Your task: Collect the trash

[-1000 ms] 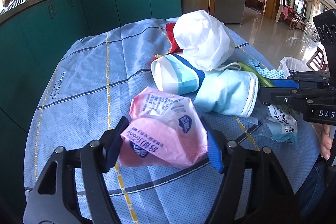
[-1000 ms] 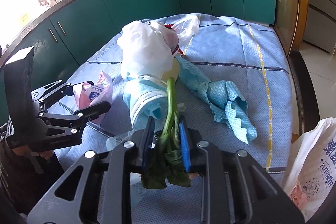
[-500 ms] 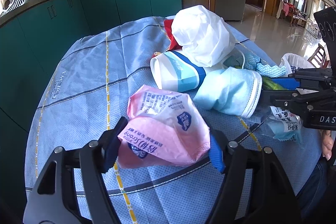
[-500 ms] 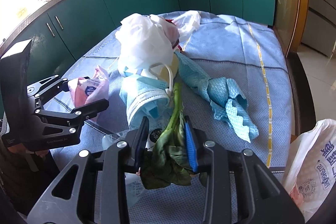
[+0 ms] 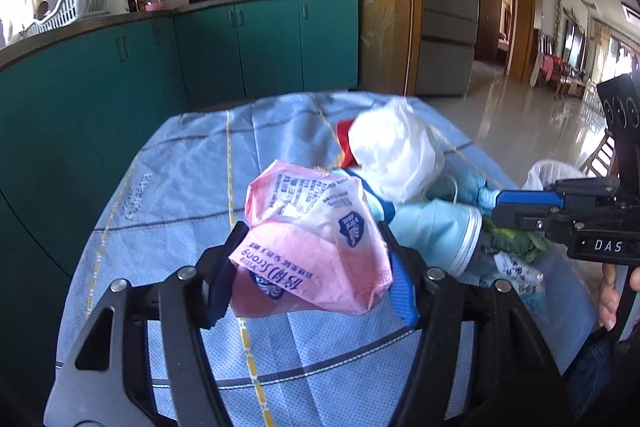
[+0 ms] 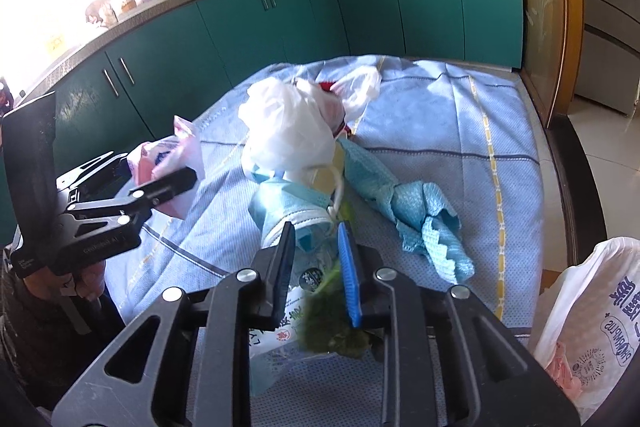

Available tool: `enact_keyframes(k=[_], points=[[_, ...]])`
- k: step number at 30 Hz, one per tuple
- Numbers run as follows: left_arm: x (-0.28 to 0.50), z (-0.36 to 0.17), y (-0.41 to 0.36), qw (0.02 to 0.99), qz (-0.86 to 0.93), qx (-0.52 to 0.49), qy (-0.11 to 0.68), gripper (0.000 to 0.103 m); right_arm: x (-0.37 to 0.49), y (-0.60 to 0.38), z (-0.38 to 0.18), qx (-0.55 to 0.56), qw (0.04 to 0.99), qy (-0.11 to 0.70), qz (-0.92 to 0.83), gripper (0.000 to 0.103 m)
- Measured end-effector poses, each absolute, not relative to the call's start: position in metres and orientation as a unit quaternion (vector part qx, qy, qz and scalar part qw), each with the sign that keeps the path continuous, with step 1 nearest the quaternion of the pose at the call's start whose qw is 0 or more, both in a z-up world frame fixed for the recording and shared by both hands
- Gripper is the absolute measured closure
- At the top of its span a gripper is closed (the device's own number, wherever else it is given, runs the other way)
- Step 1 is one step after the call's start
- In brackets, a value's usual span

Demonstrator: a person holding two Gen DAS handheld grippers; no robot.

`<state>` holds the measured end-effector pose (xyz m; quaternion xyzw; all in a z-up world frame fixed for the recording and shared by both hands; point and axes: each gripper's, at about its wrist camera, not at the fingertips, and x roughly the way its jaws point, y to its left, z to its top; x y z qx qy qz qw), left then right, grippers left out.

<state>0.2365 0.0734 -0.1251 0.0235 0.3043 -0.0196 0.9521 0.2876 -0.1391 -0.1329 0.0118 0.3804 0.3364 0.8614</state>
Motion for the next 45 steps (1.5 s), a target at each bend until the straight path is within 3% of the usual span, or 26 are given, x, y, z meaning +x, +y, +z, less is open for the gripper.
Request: enact_keyframes(k=[45], points=[[0.2326, -0.1254, 0.0744, 0.956, 0.005, 0.023, 0.294, 0.039, 0.2825, -0.1418, -0.1296, 0.014, 0.879, 0.367, 0.305, 0.078]])
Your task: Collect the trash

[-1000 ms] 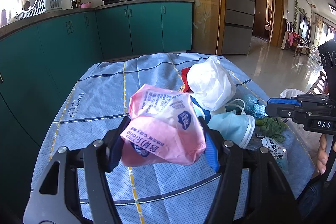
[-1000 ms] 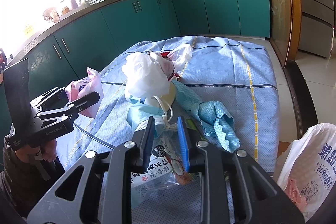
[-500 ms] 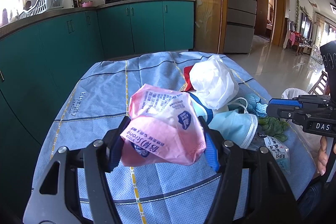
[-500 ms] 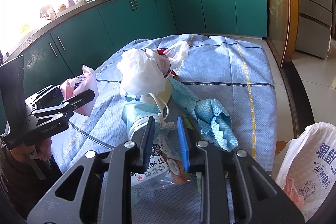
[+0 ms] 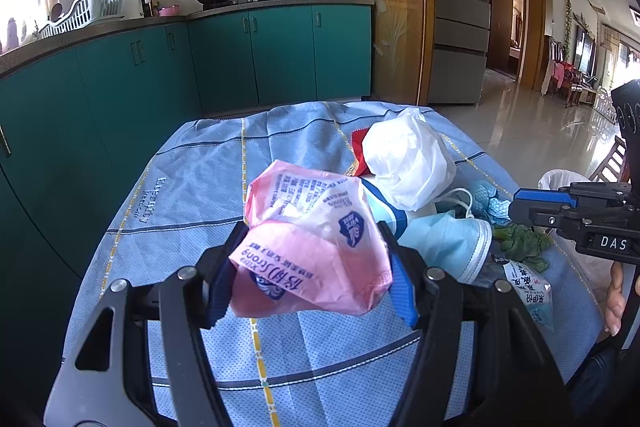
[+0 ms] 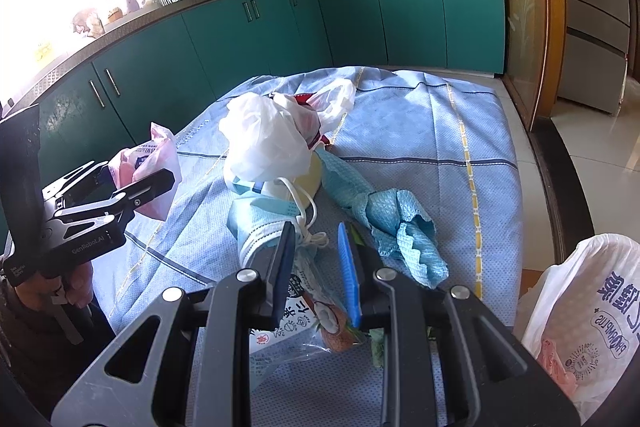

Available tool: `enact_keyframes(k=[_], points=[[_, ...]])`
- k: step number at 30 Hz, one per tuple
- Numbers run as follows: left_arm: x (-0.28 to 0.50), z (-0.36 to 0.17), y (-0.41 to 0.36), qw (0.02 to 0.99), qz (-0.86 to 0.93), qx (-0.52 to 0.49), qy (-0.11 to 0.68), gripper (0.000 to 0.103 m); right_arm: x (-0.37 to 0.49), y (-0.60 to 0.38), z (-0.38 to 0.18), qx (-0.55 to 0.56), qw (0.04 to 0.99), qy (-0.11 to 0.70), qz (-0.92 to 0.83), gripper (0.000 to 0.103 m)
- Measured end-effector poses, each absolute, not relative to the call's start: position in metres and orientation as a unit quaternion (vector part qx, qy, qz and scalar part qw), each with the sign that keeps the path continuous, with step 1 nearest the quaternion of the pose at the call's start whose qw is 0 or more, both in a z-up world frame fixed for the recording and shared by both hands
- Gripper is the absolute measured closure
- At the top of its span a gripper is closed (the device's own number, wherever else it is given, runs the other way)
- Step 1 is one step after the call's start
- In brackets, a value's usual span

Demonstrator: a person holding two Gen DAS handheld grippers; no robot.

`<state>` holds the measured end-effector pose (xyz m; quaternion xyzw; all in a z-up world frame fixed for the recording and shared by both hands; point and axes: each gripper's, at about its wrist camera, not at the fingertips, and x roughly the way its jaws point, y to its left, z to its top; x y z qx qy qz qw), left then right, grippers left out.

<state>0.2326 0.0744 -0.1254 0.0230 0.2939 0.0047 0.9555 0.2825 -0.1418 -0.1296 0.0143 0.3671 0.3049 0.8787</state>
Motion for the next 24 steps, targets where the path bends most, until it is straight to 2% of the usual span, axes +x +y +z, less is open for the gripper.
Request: enact_keyframes(k=[24], points=[[0.2260, -0.1190, 0.0727, 0.962, 0.018, 0.025, 0.271, 0.039, 0.2755, -0.1451, -0.1239, 0.012, 0.885, 0.350, 0.307, 0.078]])
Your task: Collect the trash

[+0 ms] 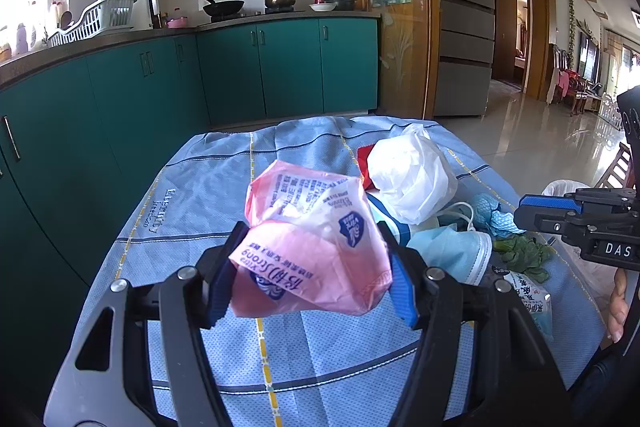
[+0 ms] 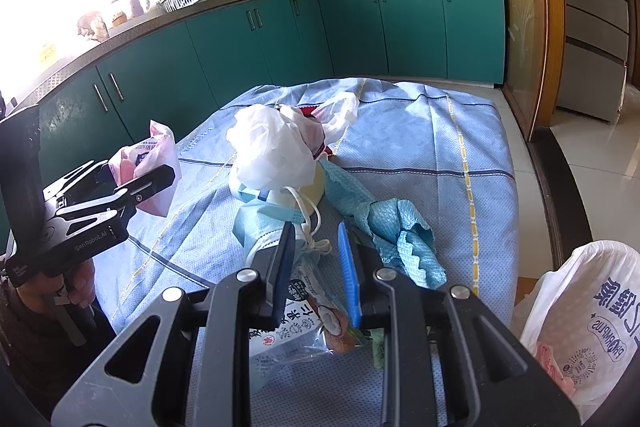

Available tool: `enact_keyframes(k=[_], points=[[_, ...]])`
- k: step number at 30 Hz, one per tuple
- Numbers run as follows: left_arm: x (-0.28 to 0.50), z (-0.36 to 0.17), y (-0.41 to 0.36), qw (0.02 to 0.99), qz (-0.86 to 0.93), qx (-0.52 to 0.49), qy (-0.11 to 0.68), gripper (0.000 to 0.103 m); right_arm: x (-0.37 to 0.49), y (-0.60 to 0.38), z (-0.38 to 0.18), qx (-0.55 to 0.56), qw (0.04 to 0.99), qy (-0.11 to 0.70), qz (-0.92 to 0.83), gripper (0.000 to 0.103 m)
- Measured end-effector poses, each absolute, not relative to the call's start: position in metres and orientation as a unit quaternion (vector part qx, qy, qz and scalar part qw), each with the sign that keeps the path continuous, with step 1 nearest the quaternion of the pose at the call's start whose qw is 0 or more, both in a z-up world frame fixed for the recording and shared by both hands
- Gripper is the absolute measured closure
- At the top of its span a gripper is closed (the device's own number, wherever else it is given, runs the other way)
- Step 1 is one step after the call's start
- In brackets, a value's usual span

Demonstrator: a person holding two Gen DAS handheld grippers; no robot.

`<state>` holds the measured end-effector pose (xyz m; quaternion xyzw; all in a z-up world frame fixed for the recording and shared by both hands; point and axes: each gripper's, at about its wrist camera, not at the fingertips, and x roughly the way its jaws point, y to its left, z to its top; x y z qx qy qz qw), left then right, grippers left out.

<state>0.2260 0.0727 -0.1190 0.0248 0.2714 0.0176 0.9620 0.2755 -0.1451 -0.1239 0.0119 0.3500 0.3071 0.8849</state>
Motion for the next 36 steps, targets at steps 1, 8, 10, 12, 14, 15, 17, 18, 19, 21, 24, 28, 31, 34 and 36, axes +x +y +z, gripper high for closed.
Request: enact_keyframes(k=[1, 8, 10, 12, 14, 15, 17, 18, 19, 21, 24, 28, 31, 34, 36], points=[[0.226, -0.119, 0.073, 0.962, 0.018, 0.025, 0.271, 0.039, 0.275, -0.145, -0.124, 0.010, 0.885, 0.349, 0.307, 0.078], [0.225, -0.118, 0.074, 0.964, 0.019, 0.022, 0.266, 0.039, 0.273, -0.144, -0.121, 0.012, 0.887, 0.343, 0.309, 0.078], [0.224, -0.117, 0.074, 0.964, 0.019, 0.022, 0.264, 0.039, 0.272, -0.145, -0.120, 0.013, 0.888, 0.341, 0.309, 0.078], [0.224, -0.117, 0.074, 0.964, 0.018, 0.022, 0.263, 0.039, 0.272, -0.147, -0.120, 0.015, 0.888, 0.340, 0.309, 0.078], [0.224, -0.117, 0.072, 0.965, 0.017, 0.024, 0.262, 0.039, 0.272, -0.150, -0.119, 0.018, 0.889, 0.339, 0.308, 0.078], [0.224, -0.117, 0.072, 0.964, 0.017, 0.025, 0.263, 0.039, 0.272, -0.151, -0.119, 0.019, 0.889, 0.338, 0.307, 0.078], [0.223, -0.118, 0.072, 0.964, 0.017, 0.026, 0.263, 0.039, 0.272, -0.153, -0.119, 0.021, 0.890, 0.337, 0.307, 0.078], [0.223, -0.118, 0.071, 0.965, 0.017, 0.026, 0.262, 0.039, 0.272, -0.154, -0.119, 0.021, 0.890, 0.337, 0.307, 0.078], [0.223, -0.118, 0.071, 0.965, 0.018, 0.026, 0.261, 0.039, 0.271, -0.154, -0.119, 0.021, 0.890, 0.337, 0.307, 0.078], [0.223, -0.117, 0.071, 0.965, 0.018, 0.026, 0.260, 0.039, 0.271, -0.154, -0.119, 0.021, 0.890, 0.337, 0.307, 0.078], [0.221, -0.116, 0.071, 0.966, 0.017, 0.022, 0.256, 0.039, 0.271, -0.155, -0.118, 0.023, 0.891, 0.335, 0.306, 0.078], [0.217, -0.114, 0.069, 0.969, 0.010, 0.017, 0.248, 0.039, 0.273, -0.163, -0.115, 0.037, 0.892, 0.333, 0.304, 0.078], [0.216, -0.115, 0.063, 0.969, 0.005, 0.025, 0.244, 0.039, 0.274, -0.171, -0.113, 0.043, 0.895, 0.330, 0.298, 0.078], [0.216, -0.116, 0.057, 0.969, 0.001, 0.031, 0.244, 0.039, 0.275, -0.182, -0.111, 0.051, 0.897, 0.326, 0.293, 0.078], [0.216, -0.117, 0.053, 0.969, 0.002, 0.034, 0.245, 0.039, 0.276, -0.185, -0.111, 0.054, 0.896, 0.332, 0.292, 0.078]])
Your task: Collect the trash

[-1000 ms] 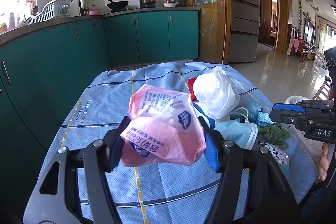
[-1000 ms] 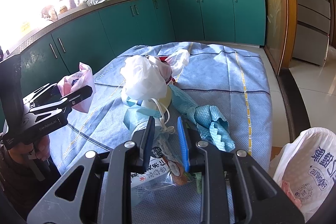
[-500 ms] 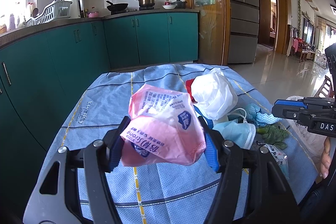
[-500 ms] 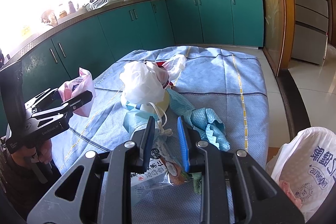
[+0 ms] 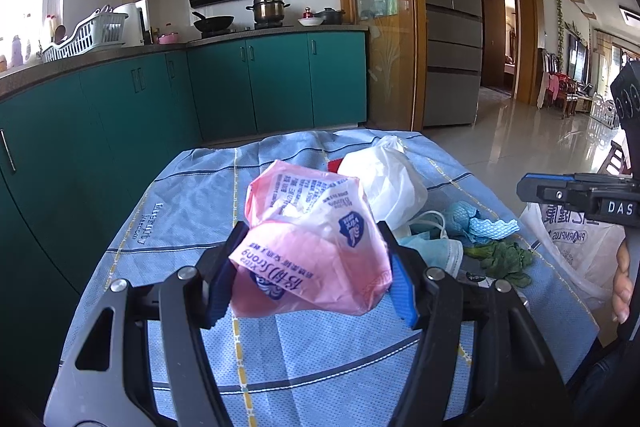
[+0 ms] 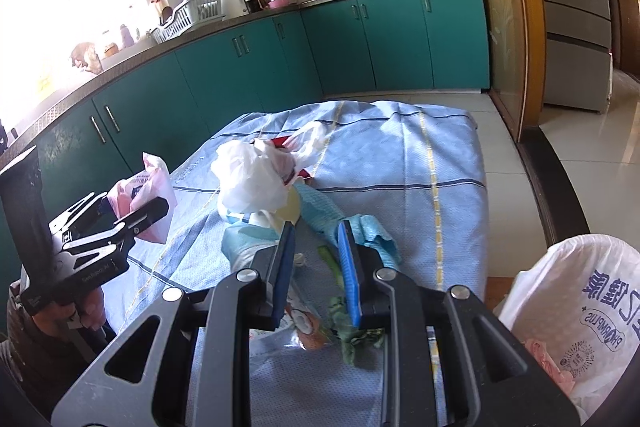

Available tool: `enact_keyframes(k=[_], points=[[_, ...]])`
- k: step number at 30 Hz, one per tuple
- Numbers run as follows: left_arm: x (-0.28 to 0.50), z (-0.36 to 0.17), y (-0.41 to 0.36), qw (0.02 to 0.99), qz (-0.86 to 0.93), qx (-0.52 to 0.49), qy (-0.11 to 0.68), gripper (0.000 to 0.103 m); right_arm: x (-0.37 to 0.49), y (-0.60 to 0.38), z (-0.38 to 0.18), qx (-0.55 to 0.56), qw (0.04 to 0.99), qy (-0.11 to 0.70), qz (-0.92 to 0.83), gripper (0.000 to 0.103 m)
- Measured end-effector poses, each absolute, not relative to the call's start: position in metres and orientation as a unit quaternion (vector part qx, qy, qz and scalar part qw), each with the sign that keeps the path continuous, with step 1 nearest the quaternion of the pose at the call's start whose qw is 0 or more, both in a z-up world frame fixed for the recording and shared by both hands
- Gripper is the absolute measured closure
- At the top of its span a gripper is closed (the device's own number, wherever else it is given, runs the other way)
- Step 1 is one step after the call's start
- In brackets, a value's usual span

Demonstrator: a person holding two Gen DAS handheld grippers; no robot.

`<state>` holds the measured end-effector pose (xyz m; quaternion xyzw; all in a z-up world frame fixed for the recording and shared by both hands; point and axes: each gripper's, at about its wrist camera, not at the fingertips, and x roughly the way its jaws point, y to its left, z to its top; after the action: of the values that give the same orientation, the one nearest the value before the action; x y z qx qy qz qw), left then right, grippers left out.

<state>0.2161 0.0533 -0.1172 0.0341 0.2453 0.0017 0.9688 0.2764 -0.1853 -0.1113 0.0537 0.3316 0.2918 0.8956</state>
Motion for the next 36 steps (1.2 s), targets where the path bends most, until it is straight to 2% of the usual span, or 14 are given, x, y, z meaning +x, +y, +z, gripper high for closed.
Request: enact_keyframes(k=[3, 7, 10, 15, 16, 17, 20, 23, 33, 36], points=[[0.218, -0.118, 0.049, 0.968, -0.001, 0.033, 0.249, 0.039, 0.284, -0.181, -0.123, 0.035, 0.884, 0.369, 0.285, 0.076], [0.219, -0.119, 0.041, 0.967, -0.006, 0.045, 0.249, 0.039, 0.300, -0.172, -0.158, 0.008, 0.861, 0.440, 0.255, 0.055], [0.220, -0.120, 0.042, 0.966, -0.005, 0.046, 0.254, 0.039, 0.303, -0.163, -0.170, -0.019, 0.858, 0.455, 0.238, 0.040], [0.221, -0.119, 0.048, 0.966, 0.000, 0.039, 0.255, 0.039, 0.303, -0.155, -0.175, -0.036, 0.859, 0.457, 0.229, 0.040], [0.221, -0.119, 0.048, 0.966, 0.000, 0.038, 0.256, 0.039, 0.303, -0.156, -0.176, -0.035, 0.860, 0.455, 0.228, 0.045], [0.221, -0.119, 0.048, 0.966, 0.001, 0.037, 0.256, 0.039, 0.303, -0.155, -0.176, -0.037, 0.860, 0.455, 0.226, 0.057], [0.219, -0.119, 0.049, 0.966, 0.003, 0.036, 0.255, 0.039, 0.302, -0.159, -0.175, -0.038, 0.863, 0.450, 0.225, 0.073], [0.217, -0.119, 0.050, 0.967, 0.004, 0.033, 0.254, 0.039, 0.297, -0.161, -0.166, -0.027, 0.869, 0.433, 0.238, 0.078], [0.216, -0.119, 0.049, 0.967, 0.006, 0.033, 0.253, 0.039, 0.274, -0.173, -0.122, 0.026, 0.893, 0.337, 0.297, 0.083], [0.216, -0.119, 0.048, 0.967, 0.007, 0.035, 0.253, 0.039, 0.271, -0.175, -0.114, 0.033, 0.895, 0.325, 0.305, 0.087]])
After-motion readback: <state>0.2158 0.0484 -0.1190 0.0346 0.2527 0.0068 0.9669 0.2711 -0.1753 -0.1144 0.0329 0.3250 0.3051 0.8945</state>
